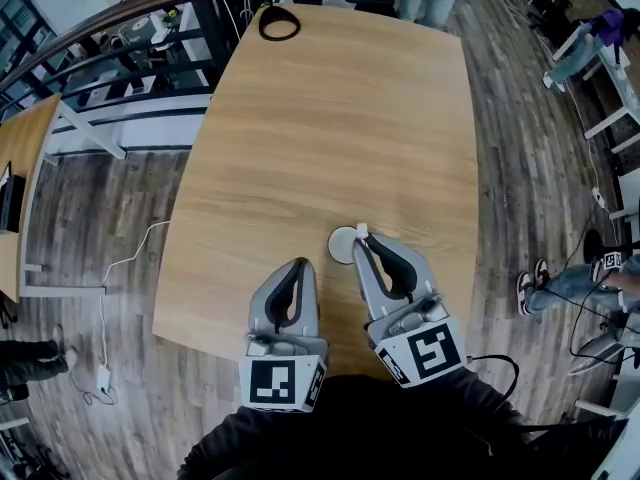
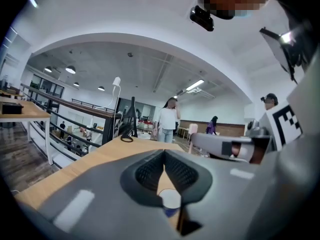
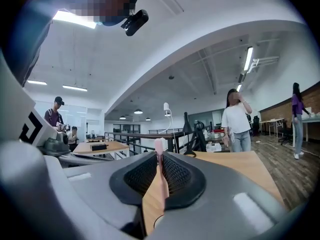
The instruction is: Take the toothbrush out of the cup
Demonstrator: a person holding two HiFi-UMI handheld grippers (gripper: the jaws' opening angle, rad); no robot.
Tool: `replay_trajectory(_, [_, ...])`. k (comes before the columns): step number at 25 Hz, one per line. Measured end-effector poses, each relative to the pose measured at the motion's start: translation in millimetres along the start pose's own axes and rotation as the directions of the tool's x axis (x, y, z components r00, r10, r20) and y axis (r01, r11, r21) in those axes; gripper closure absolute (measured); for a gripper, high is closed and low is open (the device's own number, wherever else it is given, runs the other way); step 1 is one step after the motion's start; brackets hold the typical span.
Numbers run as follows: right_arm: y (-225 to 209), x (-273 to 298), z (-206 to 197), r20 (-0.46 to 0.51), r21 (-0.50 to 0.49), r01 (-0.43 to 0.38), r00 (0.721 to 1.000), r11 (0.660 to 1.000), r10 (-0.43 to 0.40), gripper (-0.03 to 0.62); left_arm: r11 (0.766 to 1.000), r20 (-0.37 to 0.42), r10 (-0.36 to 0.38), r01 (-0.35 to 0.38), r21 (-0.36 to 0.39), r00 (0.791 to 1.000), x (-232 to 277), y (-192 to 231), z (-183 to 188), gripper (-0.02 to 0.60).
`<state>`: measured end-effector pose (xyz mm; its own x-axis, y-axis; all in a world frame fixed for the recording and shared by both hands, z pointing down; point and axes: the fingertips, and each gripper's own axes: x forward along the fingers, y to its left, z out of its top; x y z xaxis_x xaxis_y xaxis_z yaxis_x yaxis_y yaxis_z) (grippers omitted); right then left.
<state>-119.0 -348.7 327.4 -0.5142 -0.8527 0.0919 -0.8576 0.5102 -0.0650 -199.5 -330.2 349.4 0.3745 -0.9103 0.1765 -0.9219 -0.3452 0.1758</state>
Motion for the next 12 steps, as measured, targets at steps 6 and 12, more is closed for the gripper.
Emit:
replay_trajectory(6, [12, -44, 46, 0.110, -0.003, 0.026, 0.994, 1.000, -0.025, 0.559, 0.996, 0.076, -0.067, 0.062, 0.059, 0.995, -30, -32, 32, 0.574])
replay_trajectory(12, [28, -94, 71, 0.190, 0.001, 0.052, 0.980, 0.999, -0.051, 0.559, 0.987, 0.133, -0.128, 0.113, 0.114, 0.983, -65, -63, 49, 0.574])
